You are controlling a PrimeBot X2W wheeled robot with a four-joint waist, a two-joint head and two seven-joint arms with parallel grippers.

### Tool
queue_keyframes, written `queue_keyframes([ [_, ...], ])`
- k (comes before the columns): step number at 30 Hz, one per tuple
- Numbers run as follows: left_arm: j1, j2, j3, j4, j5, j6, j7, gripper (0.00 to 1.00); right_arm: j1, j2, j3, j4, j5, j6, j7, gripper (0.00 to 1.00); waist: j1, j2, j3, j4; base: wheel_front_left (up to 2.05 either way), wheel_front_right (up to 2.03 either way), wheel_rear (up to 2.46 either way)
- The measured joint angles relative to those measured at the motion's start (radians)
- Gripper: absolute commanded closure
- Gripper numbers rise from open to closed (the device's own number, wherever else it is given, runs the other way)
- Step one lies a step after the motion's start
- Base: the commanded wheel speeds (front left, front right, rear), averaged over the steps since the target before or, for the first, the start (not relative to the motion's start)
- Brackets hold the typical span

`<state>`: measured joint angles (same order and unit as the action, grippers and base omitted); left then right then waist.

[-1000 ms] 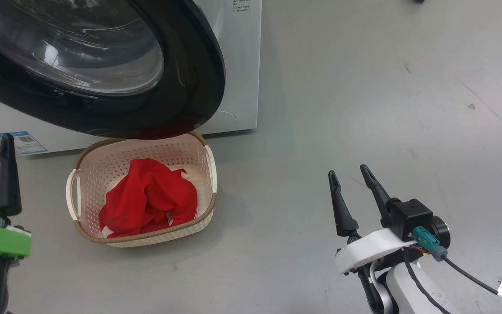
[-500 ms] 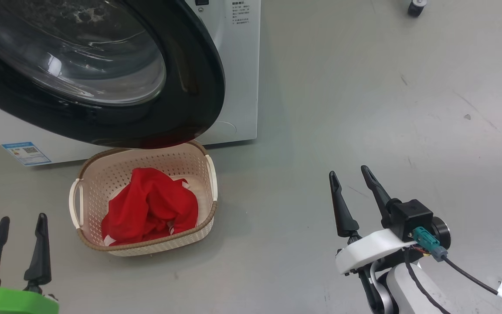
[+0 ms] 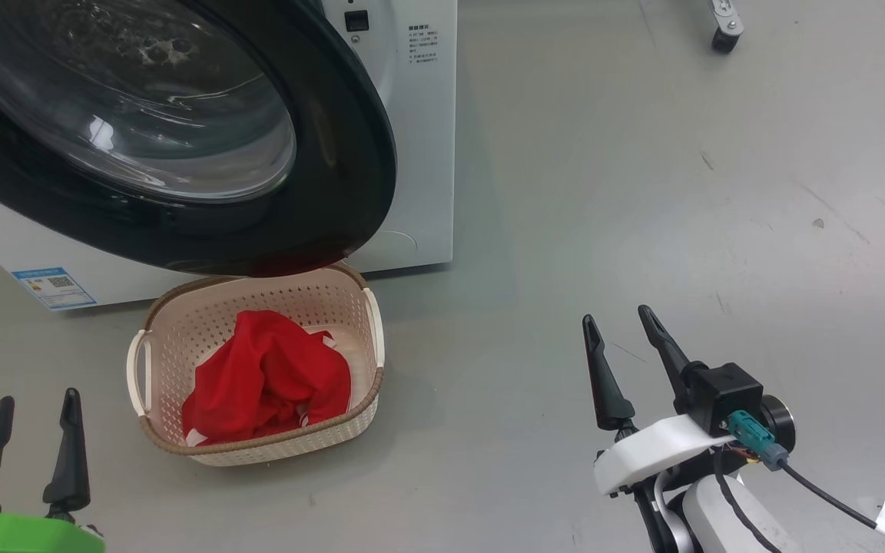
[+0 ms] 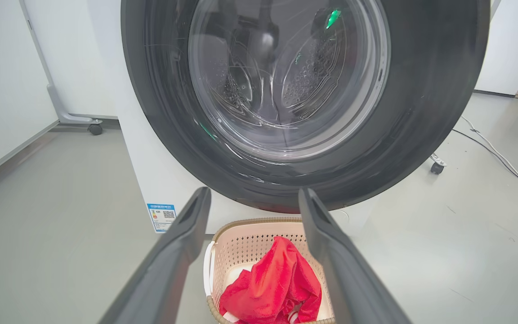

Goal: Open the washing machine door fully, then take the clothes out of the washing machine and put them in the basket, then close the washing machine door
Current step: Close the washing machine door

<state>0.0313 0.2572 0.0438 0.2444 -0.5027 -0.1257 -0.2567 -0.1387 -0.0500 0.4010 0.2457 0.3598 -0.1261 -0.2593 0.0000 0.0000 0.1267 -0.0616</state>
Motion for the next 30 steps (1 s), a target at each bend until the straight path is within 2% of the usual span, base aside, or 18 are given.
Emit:
queue_keyframes([
  [8, 0.0, -0.037, 0.025, -0.019, 0.036, 0.0, 0.0, 0.0, 0.005, 0.0, 0.0, 0.002, 0.0, 0.0, 0.0, 0.0, 0.0, 0.0, -0.011, -0.001, 0.0, 0.0, 0.0],
  [29, 0.0, -0.069, 0.041, -0.044, 0.083, 0.0, 0.0, 0.0, 0.008, 0.0, -0.003, -0.003, 0.0, 0.0, 0.0, 0.0, 0.0, 0.0, -0.008, -0.003, 0.0, 0.0, 0.0],
  [30, 0.0, -0.07, 0.042, -0.045, 0.084, 0.0, 0.0, 0.0, 0.008, 0.0, -0.003, -0.004, 0.0, 0.0, 0.0, 0.03, 0.0, 0.0, -0.008, -0.002, 0.0, 0.0, 0.0],
])
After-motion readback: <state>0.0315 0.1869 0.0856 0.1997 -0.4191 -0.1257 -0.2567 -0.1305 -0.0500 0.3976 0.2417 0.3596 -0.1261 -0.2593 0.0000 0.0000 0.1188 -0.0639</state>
